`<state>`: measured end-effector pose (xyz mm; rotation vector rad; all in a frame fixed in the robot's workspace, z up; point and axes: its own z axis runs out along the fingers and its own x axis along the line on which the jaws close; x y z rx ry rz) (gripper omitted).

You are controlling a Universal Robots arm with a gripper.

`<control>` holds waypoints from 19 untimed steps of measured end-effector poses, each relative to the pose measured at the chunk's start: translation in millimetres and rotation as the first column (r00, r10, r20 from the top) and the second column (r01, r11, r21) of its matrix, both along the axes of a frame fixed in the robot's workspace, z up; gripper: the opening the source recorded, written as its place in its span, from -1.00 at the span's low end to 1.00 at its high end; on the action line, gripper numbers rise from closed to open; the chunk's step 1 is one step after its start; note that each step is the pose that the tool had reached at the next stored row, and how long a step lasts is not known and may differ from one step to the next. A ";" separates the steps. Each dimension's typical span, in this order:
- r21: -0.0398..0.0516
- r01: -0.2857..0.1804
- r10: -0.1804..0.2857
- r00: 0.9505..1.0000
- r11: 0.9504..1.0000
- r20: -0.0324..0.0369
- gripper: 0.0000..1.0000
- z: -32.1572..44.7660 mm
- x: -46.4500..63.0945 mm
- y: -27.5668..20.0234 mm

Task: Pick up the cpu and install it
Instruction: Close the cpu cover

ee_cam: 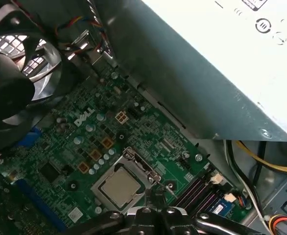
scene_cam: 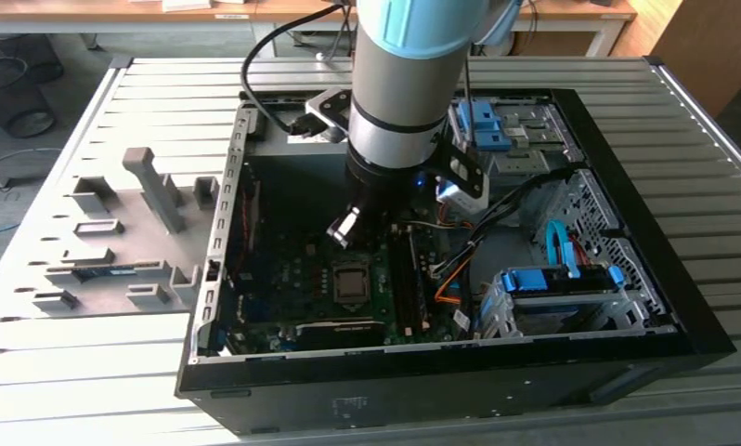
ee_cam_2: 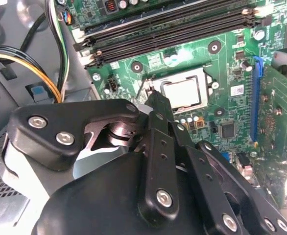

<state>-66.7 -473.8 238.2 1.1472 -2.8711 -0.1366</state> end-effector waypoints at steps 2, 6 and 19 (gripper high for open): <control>0.000 0.000 0.000 1.000 1.000 0.000 -0.80 -0.7 0.3 -1.0; 0.000 -0.006 0.006 1.000 1.000 -0.002 -0.80 -1.5 6.5 -1.4; -0.002 -0.023 0.023 1.000 1.000 -0.016 -0.80 -3.6 36.9 -2.7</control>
